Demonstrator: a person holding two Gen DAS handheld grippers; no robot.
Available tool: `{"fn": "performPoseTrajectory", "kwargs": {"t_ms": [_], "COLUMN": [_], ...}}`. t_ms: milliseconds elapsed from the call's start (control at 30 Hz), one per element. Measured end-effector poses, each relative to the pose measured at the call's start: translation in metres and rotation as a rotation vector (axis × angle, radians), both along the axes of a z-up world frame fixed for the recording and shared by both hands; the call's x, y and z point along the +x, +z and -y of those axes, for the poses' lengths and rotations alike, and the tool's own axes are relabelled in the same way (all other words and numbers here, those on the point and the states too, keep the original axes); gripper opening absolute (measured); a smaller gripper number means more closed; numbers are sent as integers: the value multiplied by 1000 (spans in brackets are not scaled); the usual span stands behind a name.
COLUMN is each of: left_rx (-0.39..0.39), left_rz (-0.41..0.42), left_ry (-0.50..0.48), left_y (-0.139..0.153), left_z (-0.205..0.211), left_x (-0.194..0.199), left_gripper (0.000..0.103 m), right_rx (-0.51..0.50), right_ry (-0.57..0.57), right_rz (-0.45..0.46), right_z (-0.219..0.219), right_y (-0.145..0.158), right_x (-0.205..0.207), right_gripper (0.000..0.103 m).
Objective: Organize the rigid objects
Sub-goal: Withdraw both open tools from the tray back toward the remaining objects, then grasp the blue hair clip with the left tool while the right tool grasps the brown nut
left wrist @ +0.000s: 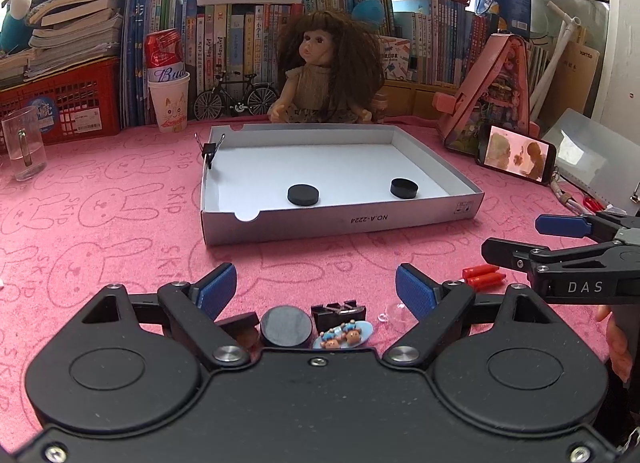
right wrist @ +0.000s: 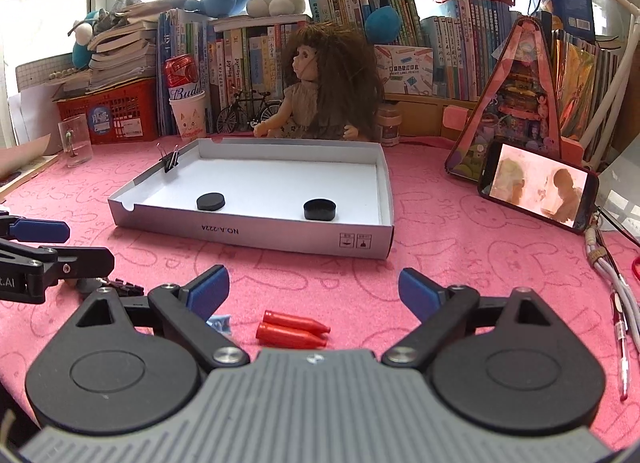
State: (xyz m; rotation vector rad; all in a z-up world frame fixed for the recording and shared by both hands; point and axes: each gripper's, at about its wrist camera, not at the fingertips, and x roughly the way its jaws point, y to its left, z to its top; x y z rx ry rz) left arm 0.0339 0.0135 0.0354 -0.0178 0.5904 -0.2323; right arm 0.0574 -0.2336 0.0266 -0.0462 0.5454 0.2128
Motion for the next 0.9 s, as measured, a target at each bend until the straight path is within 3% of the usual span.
{"fn": "performPoseTrajectory", "kwargs": {"t_ms": [133, 300, 400, 433, 633, 800, 900], "left_rx": [-12, -59, -49, -49, -34, -17, -12], "left_rz": [-31, -73, -77, -83, -63, -34, -22], "left_ry": [11, -32, -18, -9, 31, 68, 77], "left_y": [-4, -7, -11, -12, -17, -22, -23], "left_z": [-3, -2, 2, 3, 12, 22, 25], "left_x": [-13, -30, -32, -31, -26, -23, -22], "left_gripper": [73, 60, 42, 41, 40, 41, 41], "right_rx": [45, 88, 74, 72, 82, 103, 96], "right_ry": [-21, 17, 31, 33, 21, -22, -29], "right_rz": [-20, -23, -17, -17, -18, -7, 9], "right_z": [3, -4, -13, -15, -24, -27, -30], "right_y": [-10, -18, -21, -21, -25, -29, -31], "right_x": [-11, -30, -36, -37, -37, -37, -39], "right_gripper": [96, 86, 80, 79, 71, 55, 51]}}
